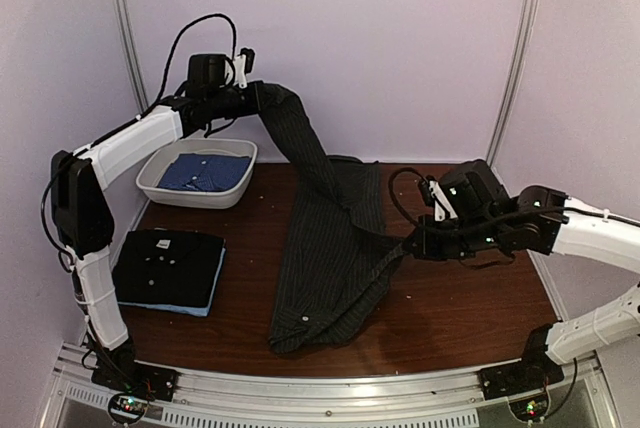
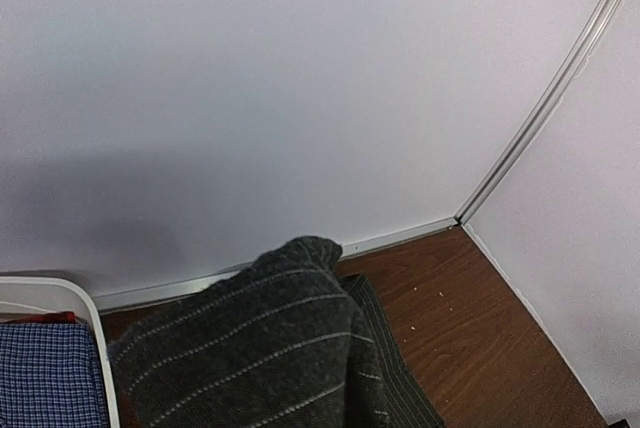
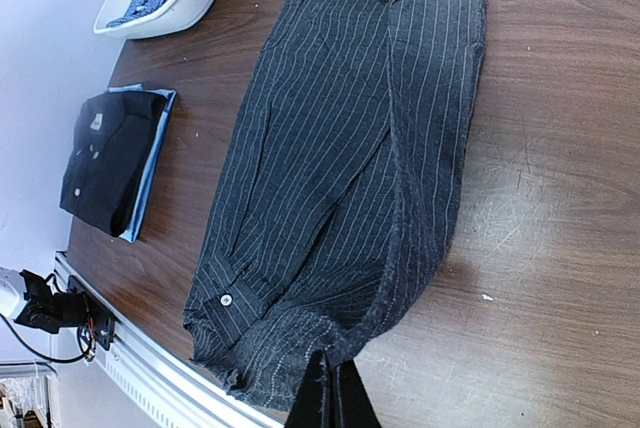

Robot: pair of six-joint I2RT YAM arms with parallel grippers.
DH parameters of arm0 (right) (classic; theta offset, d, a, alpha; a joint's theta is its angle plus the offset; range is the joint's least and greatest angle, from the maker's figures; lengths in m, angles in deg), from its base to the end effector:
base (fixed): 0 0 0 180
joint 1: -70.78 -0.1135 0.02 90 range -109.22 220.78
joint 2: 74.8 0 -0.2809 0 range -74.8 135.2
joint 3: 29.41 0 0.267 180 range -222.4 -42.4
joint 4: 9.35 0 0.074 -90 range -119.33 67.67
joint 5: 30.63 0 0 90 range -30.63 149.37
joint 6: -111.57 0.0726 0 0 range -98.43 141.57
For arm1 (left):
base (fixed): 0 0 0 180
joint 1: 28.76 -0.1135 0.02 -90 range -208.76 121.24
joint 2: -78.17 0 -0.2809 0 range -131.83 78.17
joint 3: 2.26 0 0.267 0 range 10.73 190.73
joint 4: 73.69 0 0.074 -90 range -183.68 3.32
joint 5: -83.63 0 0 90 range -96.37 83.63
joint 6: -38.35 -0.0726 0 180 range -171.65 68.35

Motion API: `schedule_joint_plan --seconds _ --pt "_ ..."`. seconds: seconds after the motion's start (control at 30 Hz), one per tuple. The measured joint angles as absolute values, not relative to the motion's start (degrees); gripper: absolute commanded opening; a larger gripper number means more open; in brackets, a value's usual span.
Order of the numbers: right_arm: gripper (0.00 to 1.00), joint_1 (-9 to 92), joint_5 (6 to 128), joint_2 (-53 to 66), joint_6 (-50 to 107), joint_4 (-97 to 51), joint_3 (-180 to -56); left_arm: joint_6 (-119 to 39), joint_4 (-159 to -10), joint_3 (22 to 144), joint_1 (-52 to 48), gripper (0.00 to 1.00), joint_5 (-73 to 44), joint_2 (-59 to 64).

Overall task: Fold and stack the long sleeve shirts
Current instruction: Fold the 1/3-folded shirt at the center of the board.

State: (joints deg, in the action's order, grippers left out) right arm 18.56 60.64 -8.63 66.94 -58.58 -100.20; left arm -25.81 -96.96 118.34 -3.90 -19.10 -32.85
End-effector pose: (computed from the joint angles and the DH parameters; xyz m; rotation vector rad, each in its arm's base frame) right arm 0.1684 0.2199 0.2890 -0.1620 2.5111 0.8101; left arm 0.4694 -0.2351 0.3859 0.1483 1.8770 -0.8200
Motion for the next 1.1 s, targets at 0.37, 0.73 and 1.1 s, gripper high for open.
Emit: schedule_joint_plan --seconds 0.37,0.73,1.1 --pt "0.0 19.3 62.02 -4.26 63.7 -67.83 -109.25 -24.91 -95.65 117.84 -3.9 0.01 -20.98 -32.89" --pt "0.0 20.57 64.32 -2.38 61.58 -67.8 -104.39 -24.71 -95.39 117.23 -3.9 0.02 -21.6 -32.89" --pt "0.0 20.57 70.7 -14.29 66.89 -68.13 -78.17 -24.69 -95.26 117.2 -3.9 0.01 -21.77 -33.4"
